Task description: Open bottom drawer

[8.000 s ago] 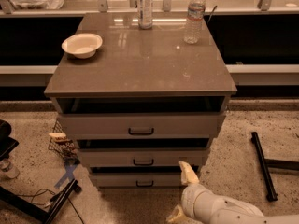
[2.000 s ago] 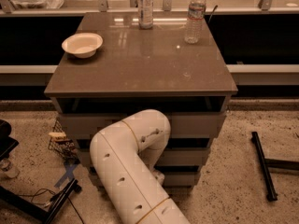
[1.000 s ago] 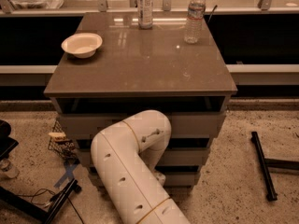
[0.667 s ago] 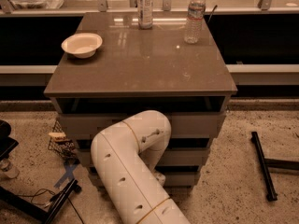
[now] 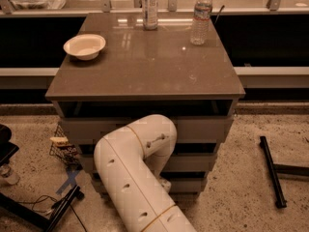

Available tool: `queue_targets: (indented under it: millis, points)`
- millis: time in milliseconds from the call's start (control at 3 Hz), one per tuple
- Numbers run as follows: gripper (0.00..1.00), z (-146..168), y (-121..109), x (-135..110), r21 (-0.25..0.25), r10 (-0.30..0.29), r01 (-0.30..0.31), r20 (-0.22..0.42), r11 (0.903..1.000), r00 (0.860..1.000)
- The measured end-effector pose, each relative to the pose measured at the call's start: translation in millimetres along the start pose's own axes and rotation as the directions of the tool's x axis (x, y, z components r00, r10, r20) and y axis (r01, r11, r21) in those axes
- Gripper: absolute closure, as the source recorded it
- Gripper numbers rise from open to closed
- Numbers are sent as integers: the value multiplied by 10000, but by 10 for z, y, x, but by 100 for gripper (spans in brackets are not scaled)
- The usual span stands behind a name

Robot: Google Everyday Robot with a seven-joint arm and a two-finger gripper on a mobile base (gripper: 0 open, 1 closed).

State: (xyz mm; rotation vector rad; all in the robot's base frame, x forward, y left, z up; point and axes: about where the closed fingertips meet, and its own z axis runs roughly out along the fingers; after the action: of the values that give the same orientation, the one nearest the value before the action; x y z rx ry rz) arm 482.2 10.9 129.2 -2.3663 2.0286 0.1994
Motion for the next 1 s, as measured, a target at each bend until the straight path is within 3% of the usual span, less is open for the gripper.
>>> queue_targets:
  millis: [333, 667, 1000]
  points:
    - [0, 10, 13, 1, -23, 3, -3, 0, 10000, 10000]
    - [0, 55, -8, -23, 1, -54, 54, -2, 10000, 10000]
    - [0, 80, -163, -93, 479, -372, 355, 351, 9982, 9987]
